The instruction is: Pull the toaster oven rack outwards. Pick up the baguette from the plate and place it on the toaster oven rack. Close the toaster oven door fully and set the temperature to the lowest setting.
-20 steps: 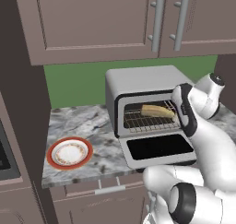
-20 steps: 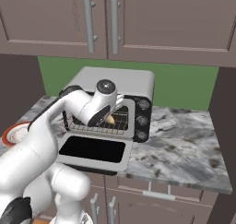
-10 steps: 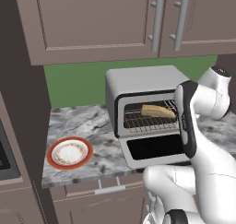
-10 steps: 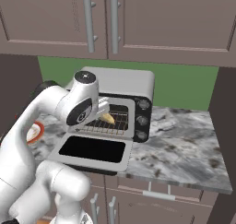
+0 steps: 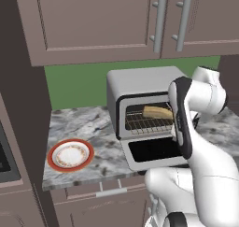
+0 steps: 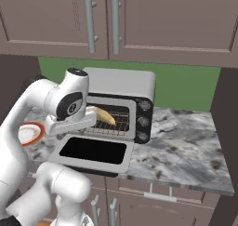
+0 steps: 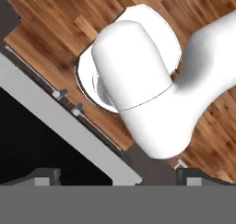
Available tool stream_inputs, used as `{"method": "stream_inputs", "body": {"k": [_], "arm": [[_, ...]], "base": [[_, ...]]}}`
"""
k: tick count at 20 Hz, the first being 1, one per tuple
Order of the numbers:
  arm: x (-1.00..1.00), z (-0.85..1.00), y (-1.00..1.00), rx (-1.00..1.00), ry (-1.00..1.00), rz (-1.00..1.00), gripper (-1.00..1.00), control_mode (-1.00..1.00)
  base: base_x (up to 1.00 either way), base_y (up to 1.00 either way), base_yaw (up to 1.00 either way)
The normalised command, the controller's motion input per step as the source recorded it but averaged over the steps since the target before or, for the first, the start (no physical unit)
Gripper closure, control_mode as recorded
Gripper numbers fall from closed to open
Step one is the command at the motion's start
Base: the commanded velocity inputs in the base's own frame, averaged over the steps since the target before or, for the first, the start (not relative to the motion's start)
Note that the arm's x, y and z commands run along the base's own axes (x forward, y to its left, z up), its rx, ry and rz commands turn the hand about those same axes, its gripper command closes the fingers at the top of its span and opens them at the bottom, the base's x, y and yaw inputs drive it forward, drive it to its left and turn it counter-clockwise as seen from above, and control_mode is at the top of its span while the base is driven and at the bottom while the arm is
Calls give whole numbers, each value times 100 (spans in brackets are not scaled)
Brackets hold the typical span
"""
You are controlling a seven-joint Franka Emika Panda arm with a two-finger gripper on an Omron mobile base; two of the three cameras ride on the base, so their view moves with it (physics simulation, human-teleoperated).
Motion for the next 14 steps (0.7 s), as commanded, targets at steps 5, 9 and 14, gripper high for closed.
{"method": "stream_inputs", "body": {"k": [5, 9, 14], "arm": [[-57, -66, 30, 0, 4, -8, -100, -100], [-2, -53, 34, 0, 0, -4, -100, -100], [25, -29, 31, 0, 0, -2, -100, -100]], "base": [[0, 0, 0], [0, 0, 0], [0, 0, 0]]}}
